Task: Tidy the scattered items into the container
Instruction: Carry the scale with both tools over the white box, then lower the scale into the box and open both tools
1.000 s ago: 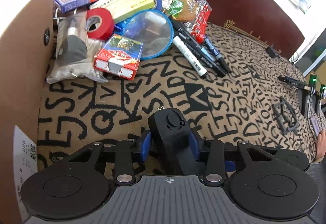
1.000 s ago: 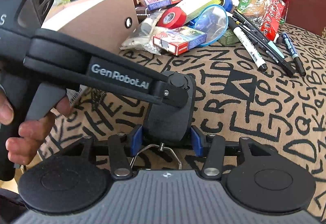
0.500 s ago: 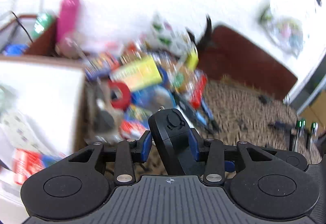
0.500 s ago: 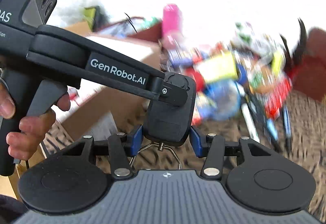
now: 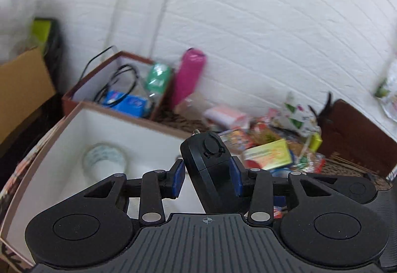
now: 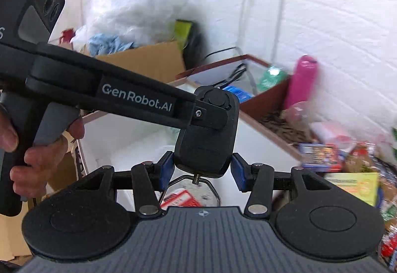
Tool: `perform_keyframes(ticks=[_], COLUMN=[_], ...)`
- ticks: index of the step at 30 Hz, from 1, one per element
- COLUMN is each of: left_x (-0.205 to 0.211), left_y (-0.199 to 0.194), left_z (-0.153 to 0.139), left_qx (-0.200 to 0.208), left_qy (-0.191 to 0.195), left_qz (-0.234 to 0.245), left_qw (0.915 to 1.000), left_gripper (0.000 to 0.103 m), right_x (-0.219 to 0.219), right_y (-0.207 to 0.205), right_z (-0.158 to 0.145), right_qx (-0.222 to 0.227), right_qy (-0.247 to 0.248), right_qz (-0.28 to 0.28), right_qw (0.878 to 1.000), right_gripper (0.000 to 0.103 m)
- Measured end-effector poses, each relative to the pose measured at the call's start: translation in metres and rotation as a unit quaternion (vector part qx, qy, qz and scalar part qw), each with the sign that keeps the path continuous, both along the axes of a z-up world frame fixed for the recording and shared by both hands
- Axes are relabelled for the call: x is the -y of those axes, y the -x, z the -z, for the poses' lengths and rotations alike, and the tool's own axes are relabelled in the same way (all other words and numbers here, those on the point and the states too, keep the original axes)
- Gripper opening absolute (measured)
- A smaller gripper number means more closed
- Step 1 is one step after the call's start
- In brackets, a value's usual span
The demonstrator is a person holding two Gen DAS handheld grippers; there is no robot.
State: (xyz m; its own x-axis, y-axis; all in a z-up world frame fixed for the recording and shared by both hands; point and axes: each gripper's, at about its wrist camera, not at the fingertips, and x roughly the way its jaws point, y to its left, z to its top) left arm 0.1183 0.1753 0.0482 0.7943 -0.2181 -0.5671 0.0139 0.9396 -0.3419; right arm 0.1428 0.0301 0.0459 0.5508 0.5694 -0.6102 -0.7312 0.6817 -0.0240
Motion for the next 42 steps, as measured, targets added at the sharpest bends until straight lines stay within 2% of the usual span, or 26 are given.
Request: perform_keyframes(ticks=[5,9,15,19,21,22,24,25,26,31,33,42], left_x=[-0.035,-0.032,-0.025,-0.025,-0.026,-0.027,-0.030,-0.032,-0.034,-0.049,-0.055,-0.052], left_y=[-0.020,-0.042,-0.073,-0.082,-0.084,-0.085,-0.082,-0.080,-0.078,-0.070,-0.067,-0.051], left_z=[0.040,0.058,0.081,0.085,0.086,0.085,0.082,0.081,0.078,0.074,0.075,0.073], left_qx=[-0.050,-0.071,-0.112,-0.119,-0.120,-0.119,-0.107,-0.100,-0.094,-0.093,-0.099,-0.106], left_qy=[0.050,0.056,0.073,0.078,0.082,0.085,0.083,0.081,0.079,0.094,0.102,0.103], left_qz=[-0.009,0.006,0.017,0.013,0.013,0.010,0.001,-0.003,-0.009,-0.034,-0.043,-0.042], left_qw=[0.9975,0.9959,0.9909,0.9897,0.9893,0.9893,0.9907,0.9917,0.9924,0.9906,0.9889,0.9881], left_gripper=[0.039,0.039,0.039,0.040,0.054,0.056,0.075,0.085,0.089,0.097,0.097,0.097], right_x=[-0.037,-0.038,-0.039,-0.040,-0.041,-0.042,-0.041,-0.039,-0.038,-0.029,-0.025,-0.020], right_y=[-0.016,-0.032,-0.055,-0.063,-0.065,-0.066,-0.066,-0.065,-0.064,-0.057,-0.052,-0.046], right_z=[0.032,0.052,0.077,0.083,0.085,0.087,0.085,0.083,0.080,0.069,0.065,0.056], right_qx=[-0.030,-0.054,-0.070,-0.077,-0.076,-0.075,-0.065,-0.051,-0.039,-0.018,-0.014,-0.011], right_qy=[0.044,0.065,0.121,0.127,0.132,0.133,0.132,0.129,0.129,0.127,0.117,0.090], right_qz=[-0.020,-0.009,0.000,0.002,0.001,0.002,0.006,0.011,0.018,0.032,0.039,0.041], right_qw=[0.998,0.996,0.990,0.989,0.988,0.988,0.989,0.990,0.991,0.991,0.992,0.995], right_gripper=[0.054,0.054,0.055,0.055,0.055,0.055,0.056,0.059,0.066,0.068,0.074,0.085])
